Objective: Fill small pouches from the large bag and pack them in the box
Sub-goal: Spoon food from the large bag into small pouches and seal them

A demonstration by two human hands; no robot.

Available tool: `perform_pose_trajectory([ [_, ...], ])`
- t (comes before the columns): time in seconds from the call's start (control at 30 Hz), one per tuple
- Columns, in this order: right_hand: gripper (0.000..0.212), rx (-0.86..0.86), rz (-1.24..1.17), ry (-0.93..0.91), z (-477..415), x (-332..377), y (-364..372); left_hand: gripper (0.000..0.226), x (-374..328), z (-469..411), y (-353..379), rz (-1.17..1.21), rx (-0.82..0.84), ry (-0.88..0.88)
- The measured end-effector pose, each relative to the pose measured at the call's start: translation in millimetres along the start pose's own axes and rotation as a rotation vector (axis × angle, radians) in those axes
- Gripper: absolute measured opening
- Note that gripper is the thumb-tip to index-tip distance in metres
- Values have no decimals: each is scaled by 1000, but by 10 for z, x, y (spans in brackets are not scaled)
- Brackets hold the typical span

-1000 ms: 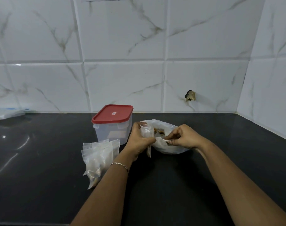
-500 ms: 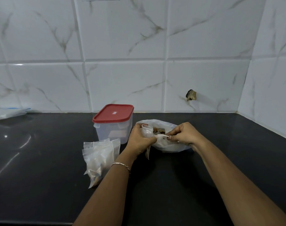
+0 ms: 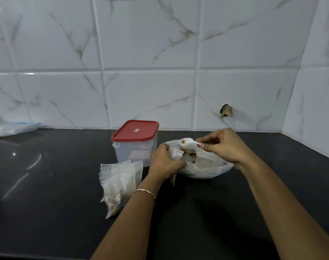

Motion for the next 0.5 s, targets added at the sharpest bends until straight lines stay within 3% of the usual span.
perform_pose_trajectory([
  [0.3,32,-142,562,-428,183,498,247,57,-75,-15,-47,69,-123,106],
  [0.5,31,-276,681,-719,342,724,304,56,-103,0,-103,140,-159,155],
])
Point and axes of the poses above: each hand's wrist, its own z-axis away from the middle knuckle, its own y-axis out of the palm, x = y × z, the point moved 8 cm from there along -z, towards the middle knuckle, and after that the axes turned 9 degrees about z, right-handed, at the moved point
